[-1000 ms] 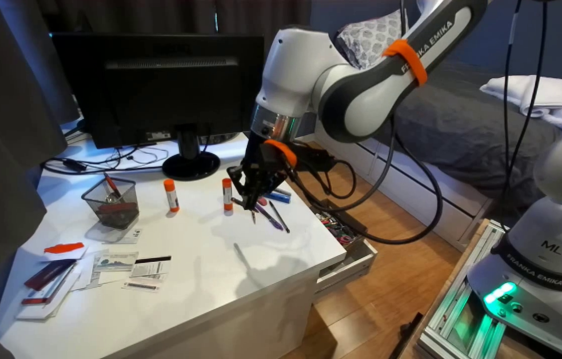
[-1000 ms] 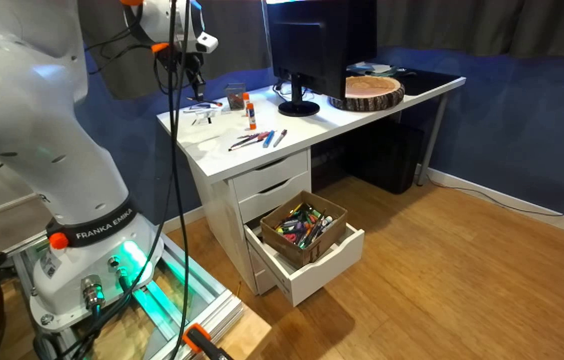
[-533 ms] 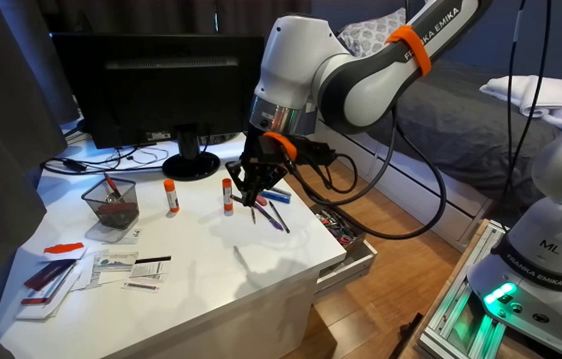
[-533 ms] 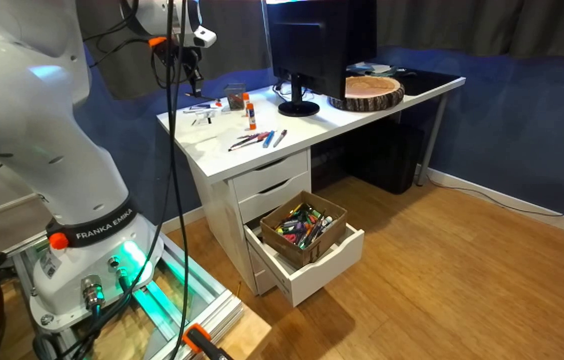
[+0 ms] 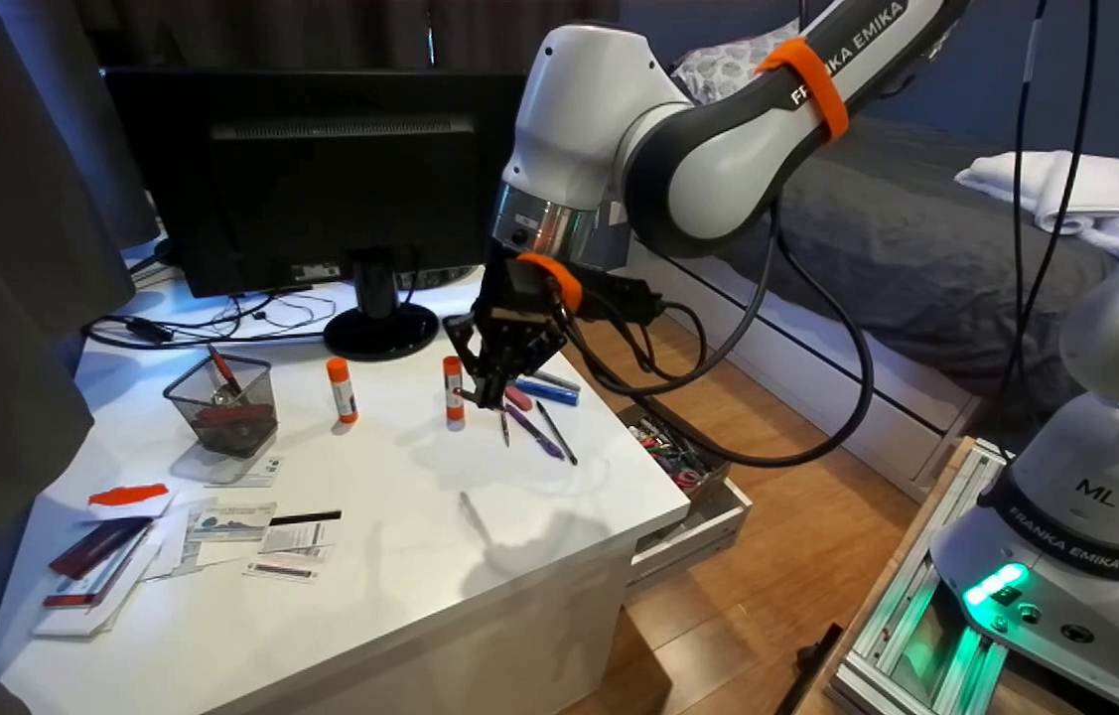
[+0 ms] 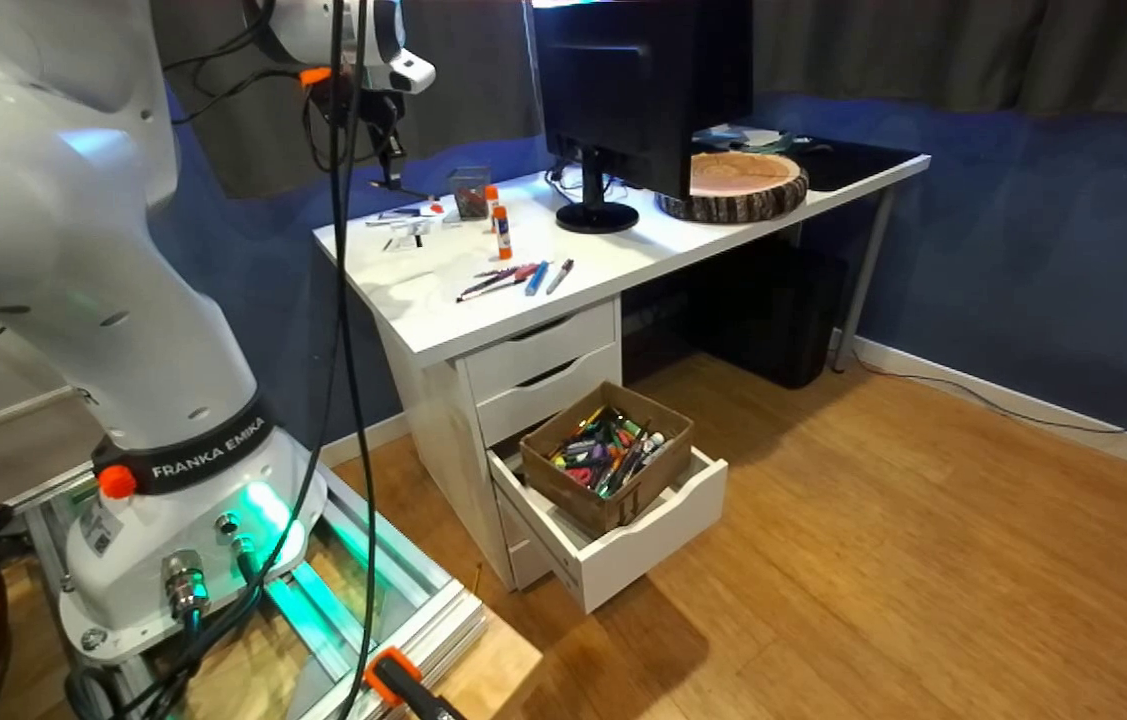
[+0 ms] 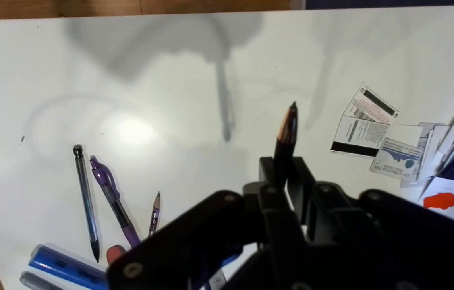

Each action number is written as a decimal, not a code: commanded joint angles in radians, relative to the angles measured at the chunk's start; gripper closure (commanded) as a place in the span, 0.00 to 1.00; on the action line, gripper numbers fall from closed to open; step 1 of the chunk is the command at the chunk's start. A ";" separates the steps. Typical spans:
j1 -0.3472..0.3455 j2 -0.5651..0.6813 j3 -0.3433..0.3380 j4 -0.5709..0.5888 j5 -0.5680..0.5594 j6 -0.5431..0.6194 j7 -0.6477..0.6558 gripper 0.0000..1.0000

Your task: Press the Pen's end on the table twice then place it back down

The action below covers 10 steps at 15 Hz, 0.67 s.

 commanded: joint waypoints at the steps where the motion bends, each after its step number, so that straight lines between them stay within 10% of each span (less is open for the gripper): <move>1: -0.030 0.054 0.046 0.039 0.074 -0.034 -0.010 0.97; 4: -0.033 0.092 0.055 0.059 0.123 -0.054 -0.006 0.97; 10: 0.143 -0.100 -0.175 0.082 0.641 -0.141 -0.234 0.97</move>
